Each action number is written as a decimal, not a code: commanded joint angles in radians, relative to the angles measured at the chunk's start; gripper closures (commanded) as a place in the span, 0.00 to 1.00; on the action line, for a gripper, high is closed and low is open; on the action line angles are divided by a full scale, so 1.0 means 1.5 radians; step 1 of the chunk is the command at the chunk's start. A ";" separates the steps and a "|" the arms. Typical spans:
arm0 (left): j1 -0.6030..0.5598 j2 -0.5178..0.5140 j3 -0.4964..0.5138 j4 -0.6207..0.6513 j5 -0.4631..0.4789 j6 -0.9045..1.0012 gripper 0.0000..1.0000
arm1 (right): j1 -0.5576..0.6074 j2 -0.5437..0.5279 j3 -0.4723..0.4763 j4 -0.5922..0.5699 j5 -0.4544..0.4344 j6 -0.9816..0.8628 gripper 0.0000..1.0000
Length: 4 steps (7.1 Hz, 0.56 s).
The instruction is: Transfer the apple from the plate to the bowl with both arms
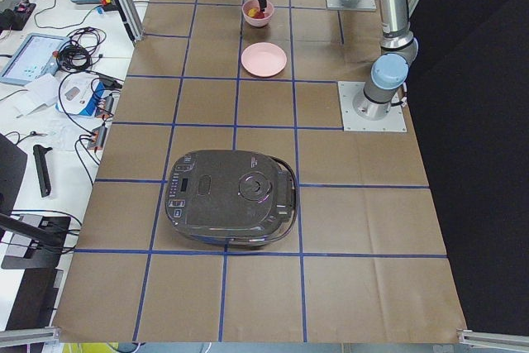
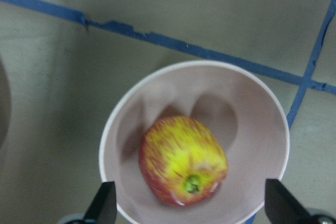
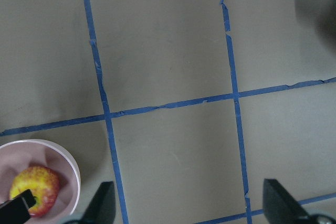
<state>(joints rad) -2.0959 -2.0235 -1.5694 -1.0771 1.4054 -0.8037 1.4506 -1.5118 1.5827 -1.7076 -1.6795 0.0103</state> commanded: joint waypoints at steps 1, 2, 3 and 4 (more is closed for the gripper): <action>0.068 0.099 0.006 -0.131 0.020 0.134 0.00 | 0.001 -0.006 0.010 -0.001 0.005 0.001 0.00; 0.104 0.157 0.005 -0.190 0.055 0.174 0.00 | 0.006 -0.010 0.010 -0.001 0.021 0.002 0.00; 0.146 0.198 0.010 -0.250 0.102 0.243 0.00 | 0.013 -0.010 0.004 -0.003 0.068 0.002 0.00; 0.183 0.224 0.014 -0.288 0.118 0.360 0.00 | 0.028 -0.012 0.000 -0.005 0.078 0.008 0.00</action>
<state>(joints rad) -1.8903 -1.7489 -1.5547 -1.4238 1.5357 -0.4364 1.4706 -1.5261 1.5902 -1.7116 -1.6004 0.0157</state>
